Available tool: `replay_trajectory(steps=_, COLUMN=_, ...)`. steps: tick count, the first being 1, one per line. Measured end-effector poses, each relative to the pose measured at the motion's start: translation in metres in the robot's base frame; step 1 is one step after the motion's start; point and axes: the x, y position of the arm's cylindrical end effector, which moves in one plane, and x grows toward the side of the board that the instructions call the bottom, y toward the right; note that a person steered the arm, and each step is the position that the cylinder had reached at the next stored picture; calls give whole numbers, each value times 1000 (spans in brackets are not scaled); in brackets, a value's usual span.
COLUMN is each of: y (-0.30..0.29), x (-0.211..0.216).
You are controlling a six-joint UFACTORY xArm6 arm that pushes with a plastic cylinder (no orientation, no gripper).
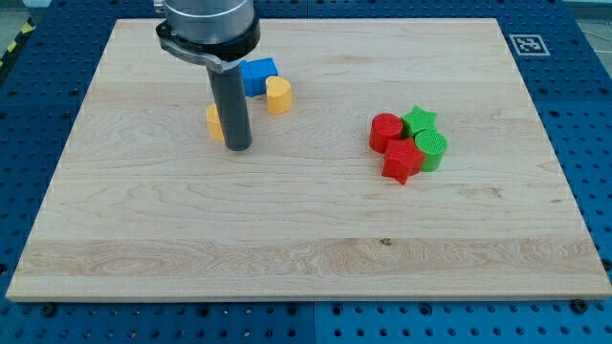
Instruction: Move the yellow hexagon slightly to the top of the board
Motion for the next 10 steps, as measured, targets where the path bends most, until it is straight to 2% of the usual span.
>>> replay_trajectory(steps=2, y=-14, x=34)
replay_trajectory(steps=3, y=-49, x=34)
replay_trajectory(steps=4, y=-62, x=14)
replay_trajectory(steps=5, y=-50, x=-5)
replay_trajectory(steps=10, y=-58, x=-10)
